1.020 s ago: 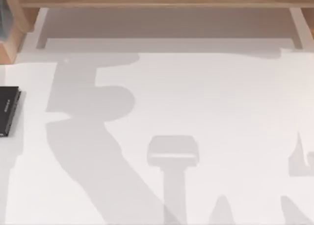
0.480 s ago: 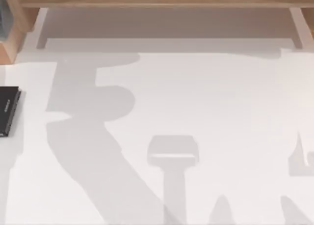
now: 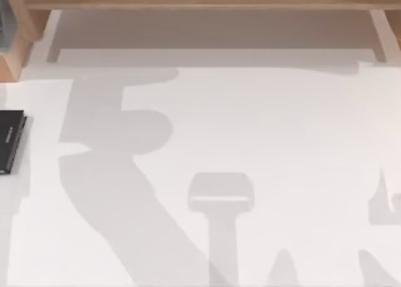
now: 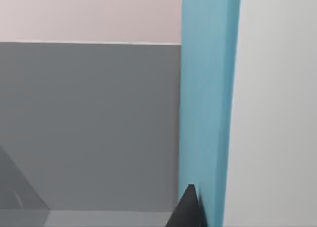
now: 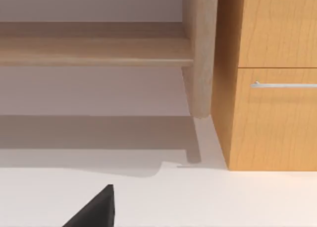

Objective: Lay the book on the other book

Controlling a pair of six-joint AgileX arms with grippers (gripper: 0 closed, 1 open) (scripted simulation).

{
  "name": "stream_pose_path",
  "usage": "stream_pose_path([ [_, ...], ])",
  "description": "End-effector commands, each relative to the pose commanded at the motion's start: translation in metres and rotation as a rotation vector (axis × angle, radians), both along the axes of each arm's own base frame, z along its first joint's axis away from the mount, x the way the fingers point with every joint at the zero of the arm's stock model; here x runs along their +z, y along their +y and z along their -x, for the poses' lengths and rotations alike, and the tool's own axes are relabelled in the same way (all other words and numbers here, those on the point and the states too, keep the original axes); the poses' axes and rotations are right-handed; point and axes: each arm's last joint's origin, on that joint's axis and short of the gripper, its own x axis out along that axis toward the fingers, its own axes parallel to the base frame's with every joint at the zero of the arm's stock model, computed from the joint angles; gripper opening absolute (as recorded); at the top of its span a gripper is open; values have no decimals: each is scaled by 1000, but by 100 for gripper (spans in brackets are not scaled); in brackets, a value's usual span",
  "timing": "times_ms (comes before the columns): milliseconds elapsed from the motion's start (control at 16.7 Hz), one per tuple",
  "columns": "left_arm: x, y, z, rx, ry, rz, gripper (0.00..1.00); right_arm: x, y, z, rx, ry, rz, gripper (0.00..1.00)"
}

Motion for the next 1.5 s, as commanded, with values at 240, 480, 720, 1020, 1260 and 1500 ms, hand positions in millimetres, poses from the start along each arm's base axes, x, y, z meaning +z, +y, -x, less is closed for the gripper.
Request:
stream_pose_path([
  [240,32,14,15,20,-132,-40,0,0,0,0,0,0,0,100],
  [480,40,20,20,29,-144,-46,0,0,0,0,0,0,0,100],
  [720,17,6,12,13,-30,-6,0,0,0,0,0,0,0,100],
  [1020,11,1,10,1,-3,-2,0,0,0,0,0,0,0,100],
  [1260,26,5,23,-6,-32,-73,0,0,0,0,0,0,0,100],
  [1500,50,25,65,13,-67,-320,0,0,0,0,0,0,0,100],
])
